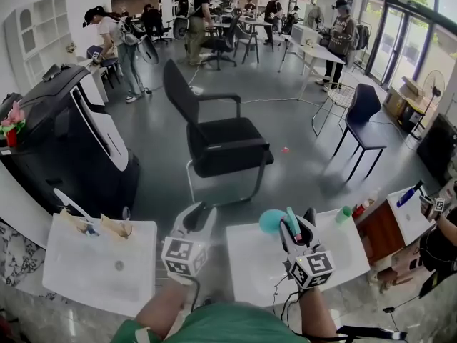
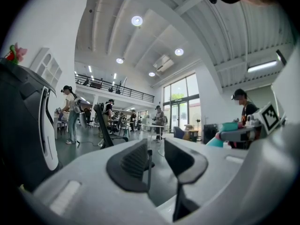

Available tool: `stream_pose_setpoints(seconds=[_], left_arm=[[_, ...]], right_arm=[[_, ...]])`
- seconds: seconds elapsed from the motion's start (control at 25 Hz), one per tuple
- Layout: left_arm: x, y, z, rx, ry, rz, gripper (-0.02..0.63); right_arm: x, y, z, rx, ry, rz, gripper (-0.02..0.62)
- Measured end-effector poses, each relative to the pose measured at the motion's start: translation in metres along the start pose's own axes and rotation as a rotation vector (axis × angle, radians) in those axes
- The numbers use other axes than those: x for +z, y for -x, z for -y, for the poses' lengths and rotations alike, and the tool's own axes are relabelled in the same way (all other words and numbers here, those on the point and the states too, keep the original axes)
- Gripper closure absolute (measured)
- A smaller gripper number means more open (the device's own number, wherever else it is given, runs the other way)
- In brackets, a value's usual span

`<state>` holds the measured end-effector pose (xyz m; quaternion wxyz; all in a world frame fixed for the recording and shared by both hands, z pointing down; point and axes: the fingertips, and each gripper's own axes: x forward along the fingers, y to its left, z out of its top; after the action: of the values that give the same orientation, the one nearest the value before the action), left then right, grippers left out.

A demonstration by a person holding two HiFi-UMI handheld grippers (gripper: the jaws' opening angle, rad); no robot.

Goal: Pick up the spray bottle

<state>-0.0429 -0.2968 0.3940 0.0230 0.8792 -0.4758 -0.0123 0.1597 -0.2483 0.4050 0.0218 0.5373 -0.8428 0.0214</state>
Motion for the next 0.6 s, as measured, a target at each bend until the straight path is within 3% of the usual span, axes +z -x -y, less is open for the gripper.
stream_pose_setpoints(seconds=[0.6], left_arm=[[-0.004, -0.012, -0.006, -0.003, 0.034, -0.001, 0.501]], right_arm=[[-0.001, -0.008, 0.002, 0.024, 0.01, -0.002, 0.463]])
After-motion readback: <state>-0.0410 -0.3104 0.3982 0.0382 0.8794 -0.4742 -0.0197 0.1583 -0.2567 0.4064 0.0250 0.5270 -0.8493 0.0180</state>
